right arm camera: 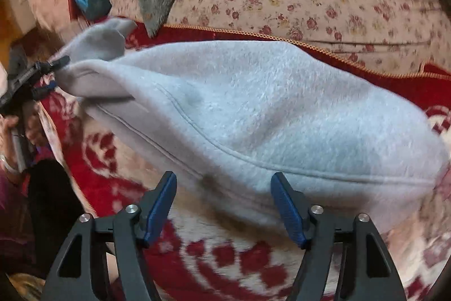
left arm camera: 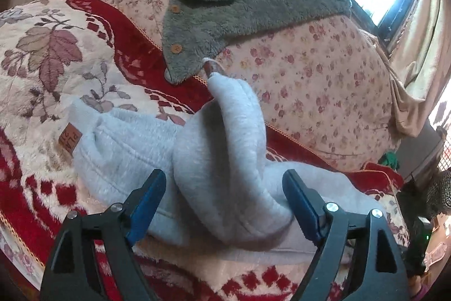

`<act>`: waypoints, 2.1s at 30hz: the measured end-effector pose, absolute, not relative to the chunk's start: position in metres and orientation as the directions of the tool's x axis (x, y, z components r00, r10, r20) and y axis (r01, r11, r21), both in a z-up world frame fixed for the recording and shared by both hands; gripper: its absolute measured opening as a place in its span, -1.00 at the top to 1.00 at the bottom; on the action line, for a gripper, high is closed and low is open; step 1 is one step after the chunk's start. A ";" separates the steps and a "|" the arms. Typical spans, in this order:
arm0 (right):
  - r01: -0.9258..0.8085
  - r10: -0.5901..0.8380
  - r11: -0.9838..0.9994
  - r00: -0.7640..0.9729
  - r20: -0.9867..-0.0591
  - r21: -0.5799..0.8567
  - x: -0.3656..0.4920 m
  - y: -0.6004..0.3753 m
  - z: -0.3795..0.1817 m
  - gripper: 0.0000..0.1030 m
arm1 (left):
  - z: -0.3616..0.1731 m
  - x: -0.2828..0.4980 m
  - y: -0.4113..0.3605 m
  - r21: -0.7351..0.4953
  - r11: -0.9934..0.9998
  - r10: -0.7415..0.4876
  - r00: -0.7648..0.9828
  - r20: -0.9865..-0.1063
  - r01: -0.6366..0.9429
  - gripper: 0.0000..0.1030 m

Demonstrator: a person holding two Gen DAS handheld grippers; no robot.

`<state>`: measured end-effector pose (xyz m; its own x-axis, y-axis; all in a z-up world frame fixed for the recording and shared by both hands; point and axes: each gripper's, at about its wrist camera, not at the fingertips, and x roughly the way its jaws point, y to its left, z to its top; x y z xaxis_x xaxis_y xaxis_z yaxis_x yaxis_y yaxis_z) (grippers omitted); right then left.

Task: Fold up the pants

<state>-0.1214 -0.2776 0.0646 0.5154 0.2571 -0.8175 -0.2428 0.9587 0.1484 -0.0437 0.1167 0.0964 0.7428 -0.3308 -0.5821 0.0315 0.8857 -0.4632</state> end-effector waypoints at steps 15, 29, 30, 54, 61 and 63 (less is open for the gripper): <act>0.121 0.594 0.653 0.532 -0.604 0.748 -0.133 -0.344 0.031 -0.45 | 0.104 0.013 0.089 -0.381 0.924 -0.301 0.674 -0.675 0.032 -0.64; 0.252 0.528 0.431 0.708 -0.469 0.866 -0.113 -0.411 0.013 0.70 | 0.120 0.064 0.064 -0.291 0.956 -0.250 0.640 -0.727 0.042 0.81; 0.239 0.519 0.418 0.729 -0.446 0.877 -0.114 -0.417 0.018 0.71 | 0.131 0.073 0.059 -0.292 0.955 -0.251 0.657 -0.711 0.048 0.81; 0.162 0.531 0.561 0.682 -0.503 0.812 -0.164 -0.408 0.031 0.70 | 0.085 -0.043 0.119 -0.322 0.946 -0.179 0.764 -0.620 -0.040 0.80; 0.161 0.582 0.495 0.669 -0.463 0.854 -0.152 -0.399 0.022 0.06 | 0.073 -0.044 0.135 -0.385 0.917 -0.183 0.748 -0.638 -0.104 0.78; 0.150 0.635 0.460 0.634 -0.442 0.875 -0.142 -0.389 0.017 -0.51 | 0.085 -0.035 0.130 -0.391 0.917 -0.196 0.761 -0.619 -0.083 0.77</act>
<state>-0.1424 -0.3887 0.0171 0.6336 0.6349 -0.4421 0.1502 0.4596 0.8753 -0.0345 0.1302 0.0851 0.7608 -0.1957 -0.6188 -0.0825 0.9166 -0.3913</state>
